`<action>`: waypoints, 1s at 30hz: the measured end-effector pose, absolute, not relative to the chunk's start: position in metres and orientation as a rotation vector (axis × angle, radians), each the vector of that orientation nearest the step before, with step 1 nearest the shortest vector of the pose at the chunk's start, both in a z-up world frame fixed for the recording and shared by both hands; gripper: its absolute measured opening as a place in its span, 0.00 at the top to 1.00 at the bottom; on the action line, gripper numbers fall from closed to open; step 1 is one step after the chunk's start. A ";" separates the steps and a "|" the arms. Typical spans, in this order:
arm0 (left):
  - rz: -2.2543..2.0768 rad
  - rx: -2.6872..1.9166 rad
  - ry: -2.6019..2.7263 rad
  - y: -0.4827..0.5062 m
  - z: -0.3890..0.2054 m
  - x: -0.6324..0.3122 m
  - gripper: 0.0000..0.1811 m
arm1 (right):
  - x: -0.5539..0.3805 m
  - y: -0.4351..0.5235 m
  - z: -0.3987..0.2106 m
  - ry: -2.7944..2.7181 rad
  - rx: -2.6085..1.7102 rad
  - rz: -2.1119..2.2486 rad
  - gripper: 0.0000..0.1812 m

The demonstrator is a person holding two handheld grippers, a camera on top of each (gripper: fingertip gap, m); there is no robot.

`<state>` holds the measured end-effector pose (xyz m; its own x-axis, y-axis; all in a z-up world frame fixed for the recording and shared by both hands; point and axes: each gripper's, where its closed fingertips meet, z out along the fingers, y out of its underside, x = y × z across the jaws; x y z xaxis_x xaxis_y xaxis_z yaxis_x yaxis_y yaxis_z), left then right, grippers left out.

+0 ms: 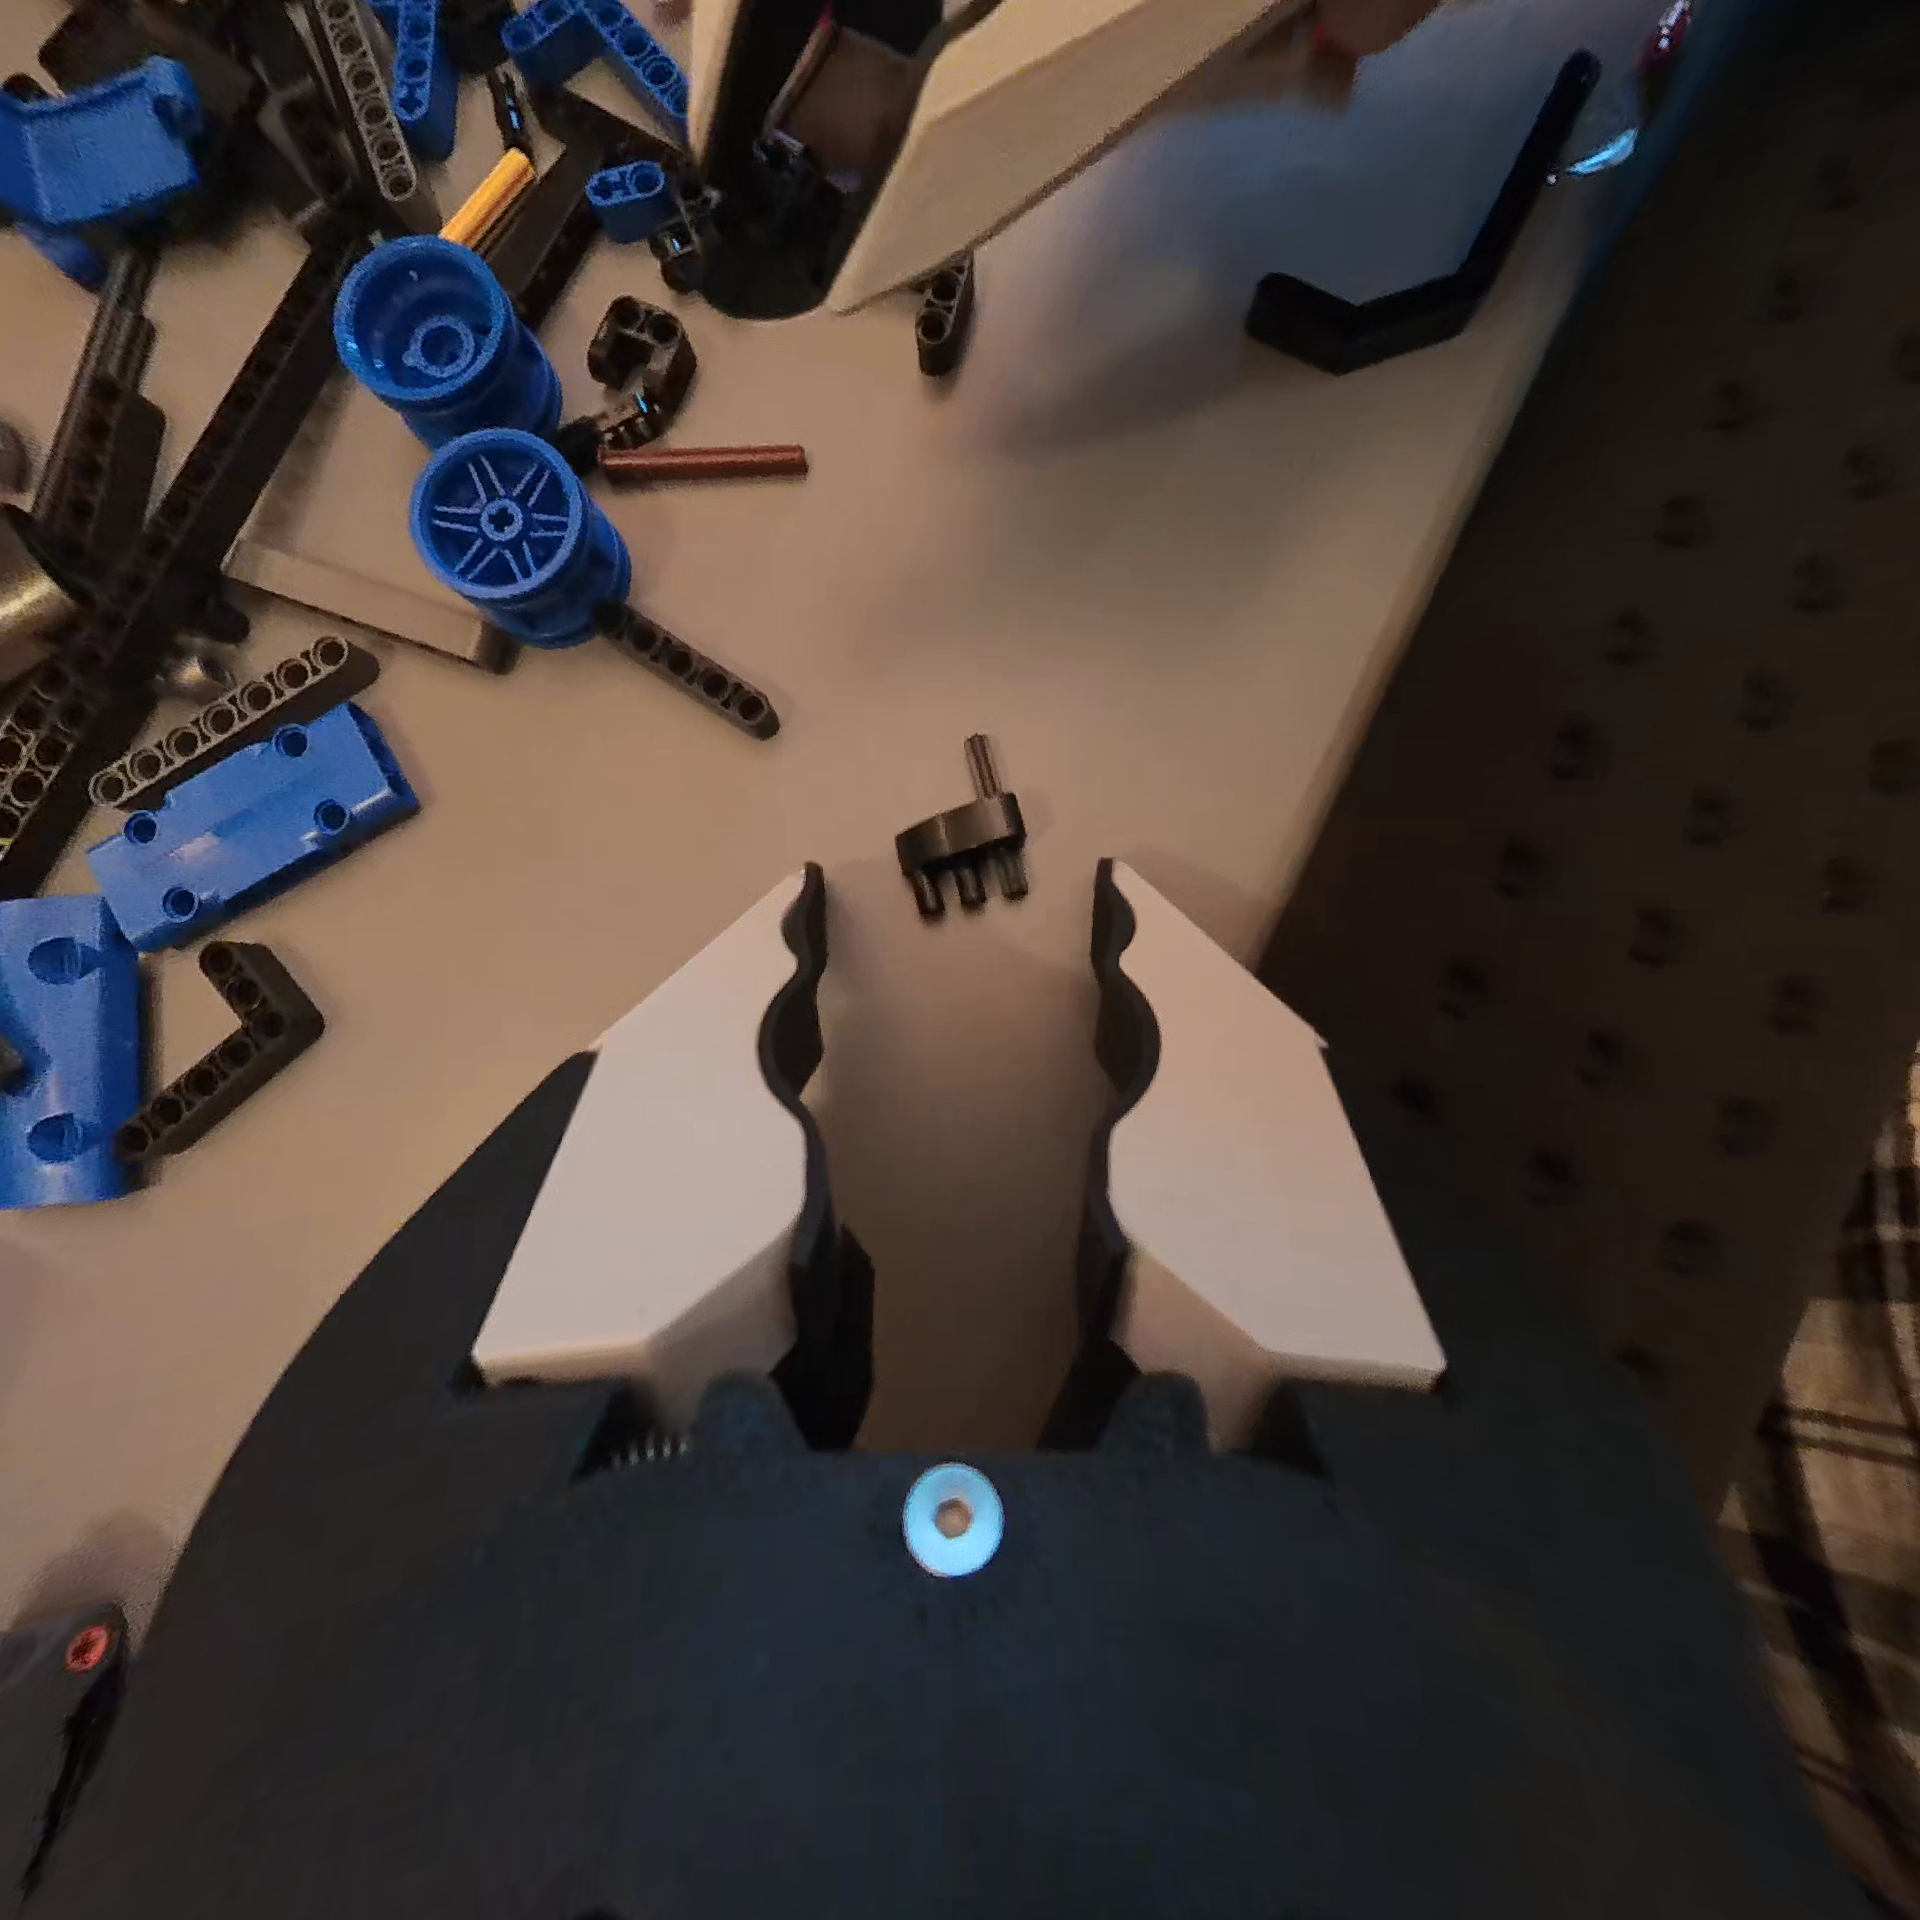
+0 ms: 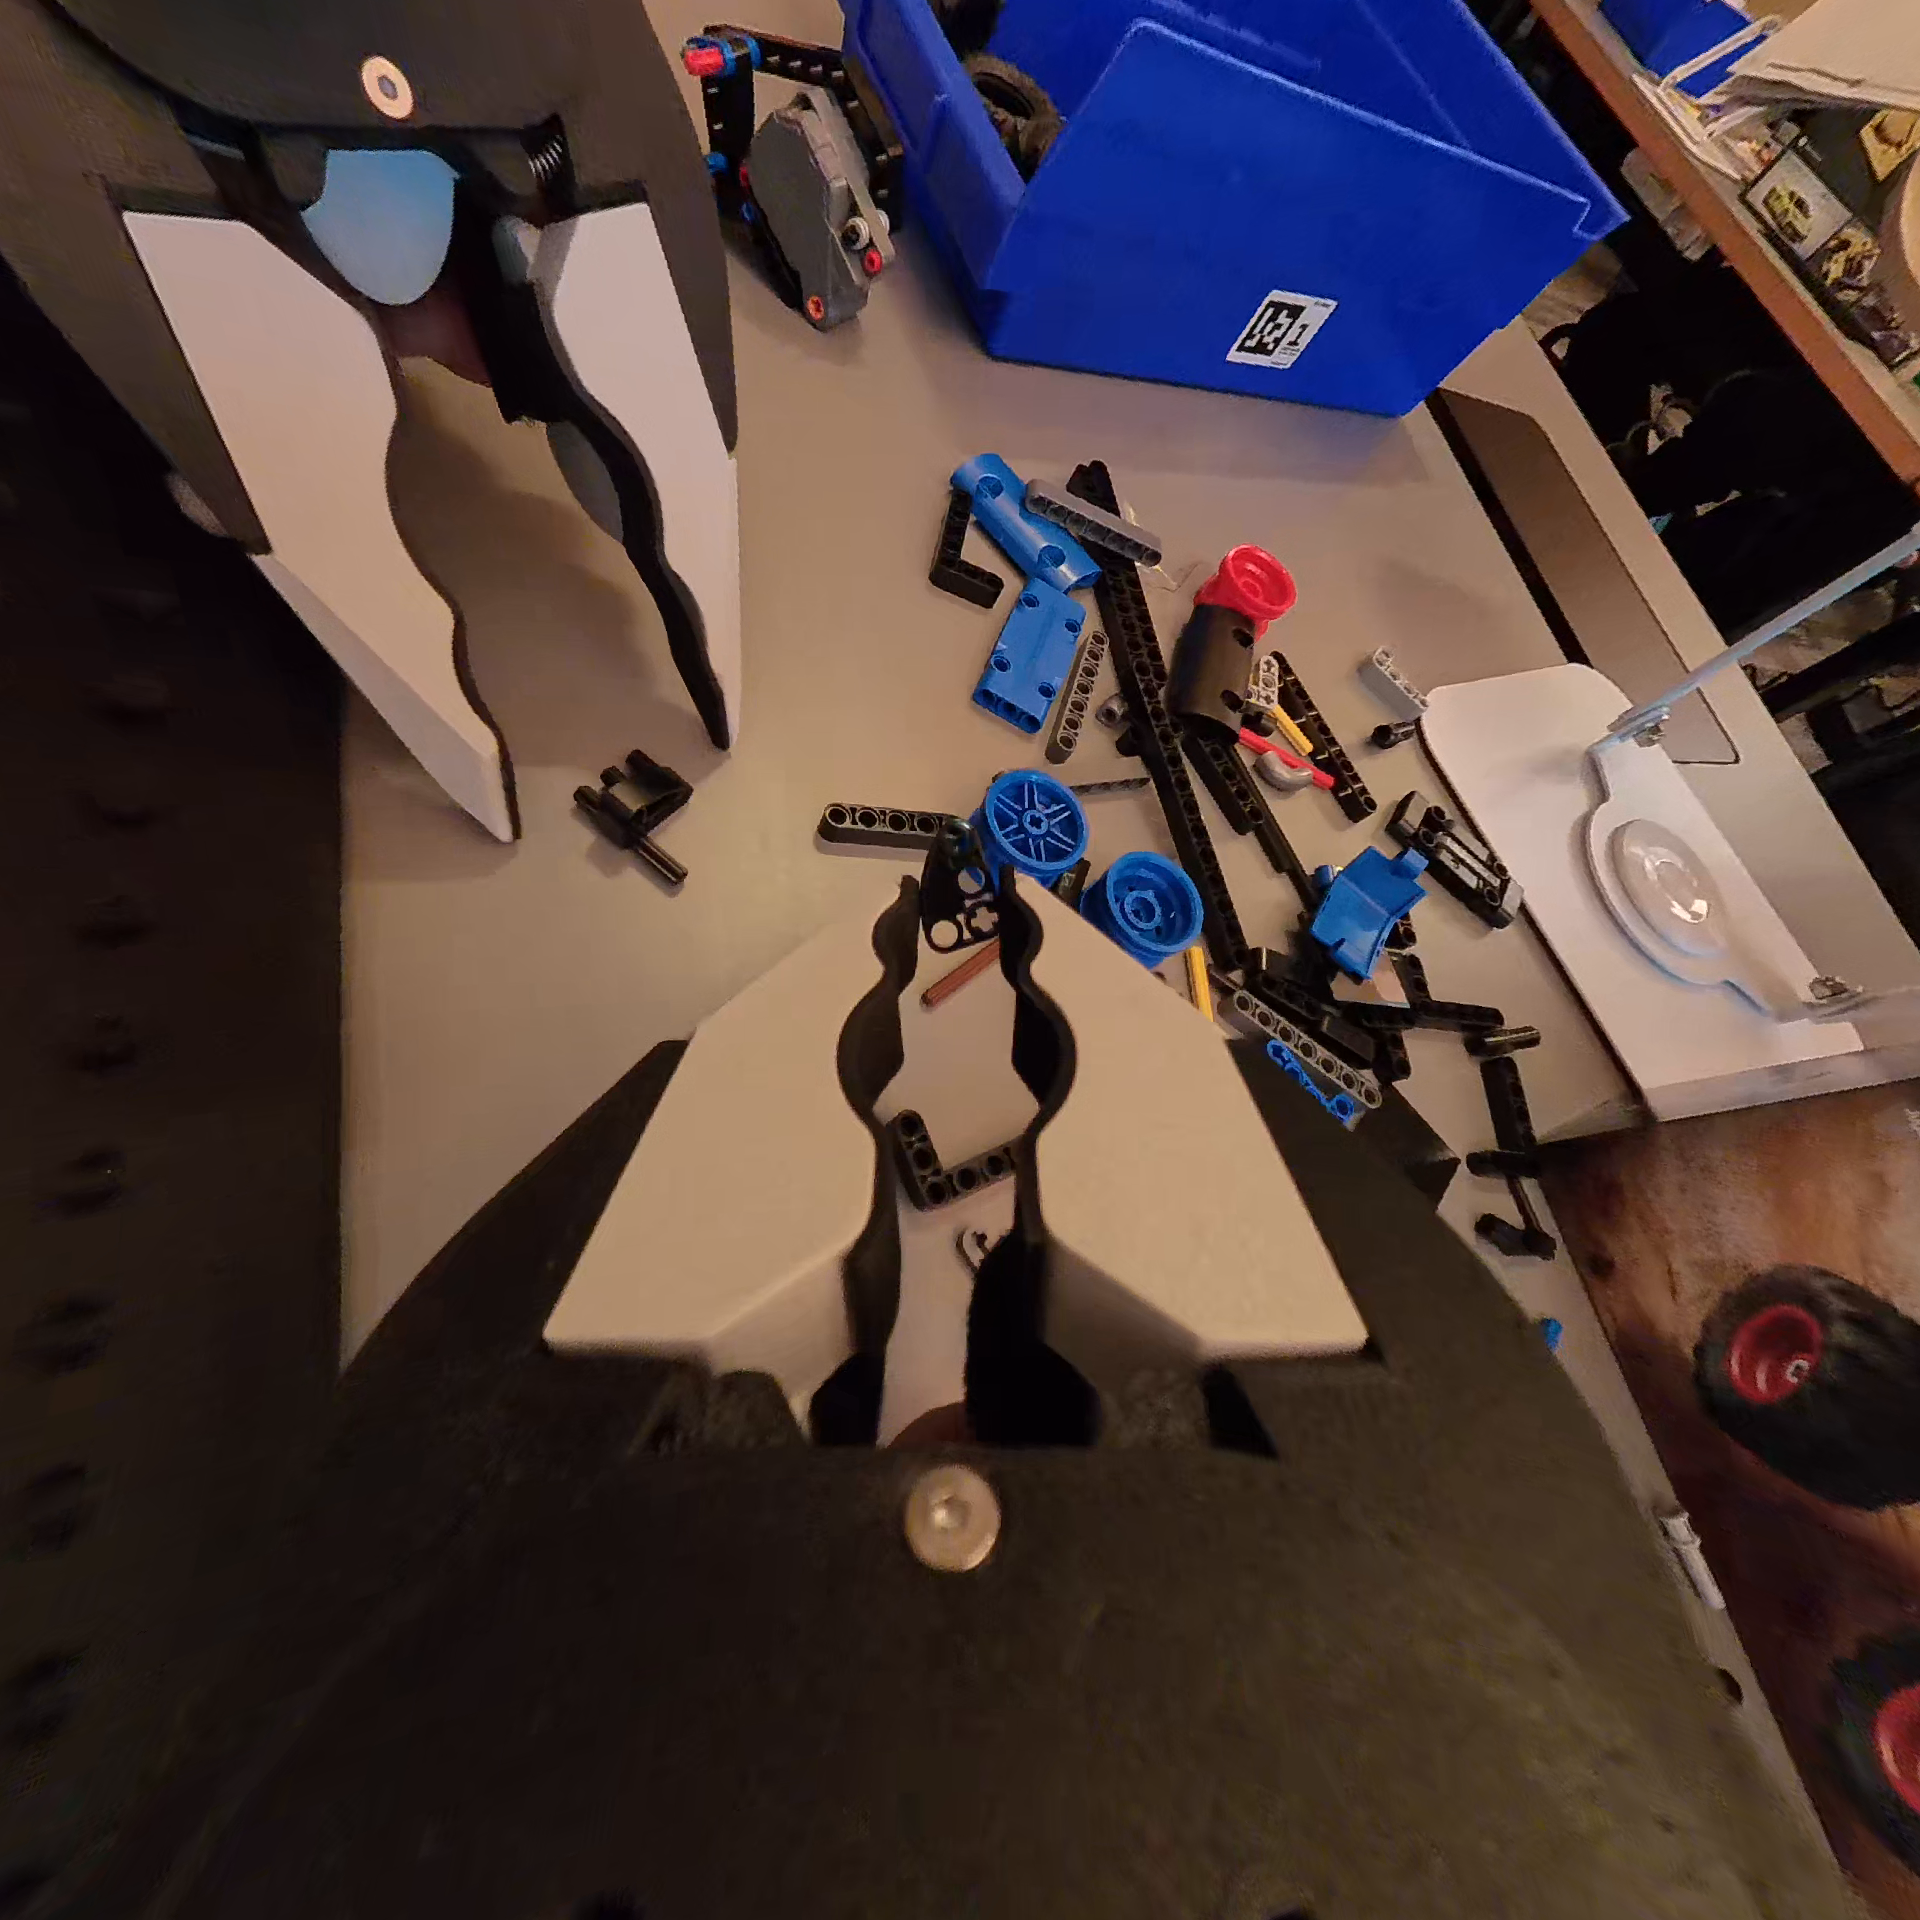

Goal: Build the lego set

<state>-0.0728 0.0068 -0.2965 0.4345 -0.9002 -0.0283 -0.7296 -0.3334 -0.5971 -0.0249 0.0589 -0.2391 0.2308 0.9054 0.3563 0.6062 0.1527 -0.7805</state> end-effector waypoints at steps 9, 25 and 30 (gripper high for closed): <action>-0.397 -2.105 1.405 0.006 -0.296 -0.065 0.88 | -0.022 0.058 -0.240 -1.456 -1.586 0.447 0.93; -0.316 -2.021 1.469 0.006 -0.295 -0.067 0.88 | -0.026 0.050 -0.242 -1.451 -1.629 0.562 0.93; -0.134 -1.801 1.502 0.017 -0.283 -0.062 0.88 | -0.029 0.045 -0.235 -1.401 -1.649 0.702 0.93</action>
<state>-0.0621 0.0170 -0.2828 0.2983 -0.8750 -0.3812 -0.7938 -0.0057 -0.6081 -0.0293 0.0449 -0.2350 0.2186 0.9706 0.1011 0.5003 -0.0225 -0.8656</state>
